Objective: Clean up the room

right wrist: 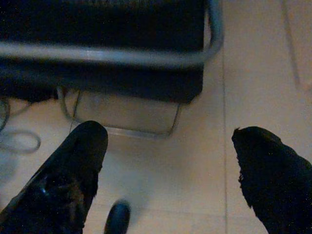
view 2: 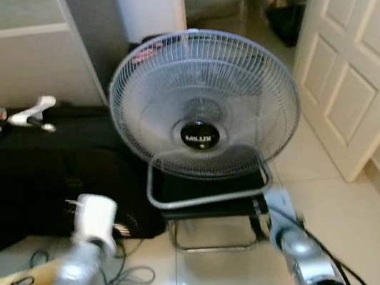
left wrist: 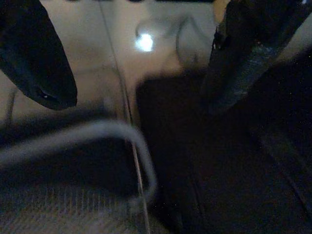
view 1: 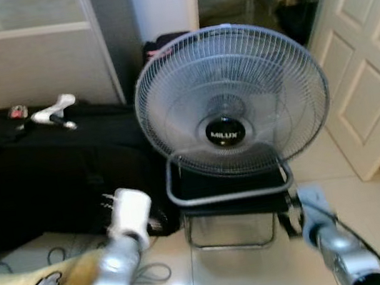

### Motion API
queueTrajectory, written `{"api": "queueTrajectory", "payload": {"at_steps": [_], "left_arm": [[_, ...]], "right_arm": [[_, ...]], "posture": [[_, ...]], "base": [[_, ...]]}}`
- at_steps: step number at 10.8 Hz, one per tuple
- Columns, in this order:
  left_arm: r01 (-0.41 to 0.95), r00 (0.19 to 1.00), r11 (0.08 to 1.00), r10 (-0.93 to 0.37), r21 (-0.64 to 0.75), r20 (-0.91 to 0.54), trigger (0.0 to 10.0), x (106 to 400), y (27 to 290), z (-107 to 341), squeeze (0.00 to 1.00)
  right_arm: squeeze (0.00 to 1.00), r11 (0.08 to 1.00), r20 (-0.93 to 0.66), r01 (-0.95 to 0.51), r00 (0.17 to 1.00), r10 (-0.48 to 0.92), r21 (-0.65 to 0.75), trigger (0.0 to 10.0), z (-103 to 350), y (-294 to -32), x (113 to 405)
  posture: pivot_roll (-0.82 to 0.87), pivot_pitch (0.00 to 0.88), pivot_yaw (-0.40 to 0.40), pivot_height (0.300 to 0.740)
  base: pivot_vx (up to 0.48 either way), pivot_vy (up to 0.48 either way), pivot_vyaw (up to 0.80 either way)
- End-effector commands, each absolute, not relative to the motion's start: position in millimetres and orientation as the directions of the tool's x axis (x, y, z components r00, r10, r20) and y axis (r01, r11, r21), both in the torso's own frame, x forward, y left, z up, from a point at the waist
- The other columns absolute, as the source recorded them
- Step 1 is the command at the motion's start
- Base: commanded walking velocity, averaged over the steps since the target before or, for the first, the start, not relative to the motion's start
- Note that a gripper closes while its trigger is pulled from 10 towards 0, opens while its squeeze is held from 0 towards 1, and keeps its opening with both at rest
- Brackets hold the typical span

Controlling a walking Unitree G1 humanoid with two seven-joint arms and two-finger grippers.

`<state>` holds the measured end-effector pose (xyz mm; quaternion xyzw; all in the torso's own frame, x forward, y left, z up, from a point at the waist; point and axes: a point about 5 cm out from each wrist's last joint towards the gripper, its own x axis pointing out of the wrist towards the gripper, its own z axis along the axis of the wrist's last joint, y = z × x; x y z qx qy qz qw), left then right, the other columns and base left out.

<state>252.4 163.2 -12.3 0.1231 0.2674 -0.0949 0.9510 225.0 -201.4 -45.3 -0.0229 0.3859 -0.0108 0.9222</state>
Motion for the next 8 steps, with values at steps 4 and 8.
{"api": "queueTrajectory", "payload": {"at_steps": [4,8], "left_arm": [[0.360,0.609,0.925,-0.132,0.124,-0.782,10.0,202,163,-68,0.76],[0.404,0.496,0.911,-0.142,0.082,-0.857,10.0,126,175,-98,0.76]], "right_arm": [[0.00,0.989,-0.893,0.100,0.426,-0.143,-0.110,10.0,-87,-203,172],[0.00,0.996,-0.949,0.068,0.306,-0.079,-0.060,10.0,-116,-167,101]], "posture": [[0.09,0.000,0.008,0.740],[0.08,0.051,0.060,0.740]], "base": [[0.000,0.000,0.00],[0.000,0.000,0.00]]}}
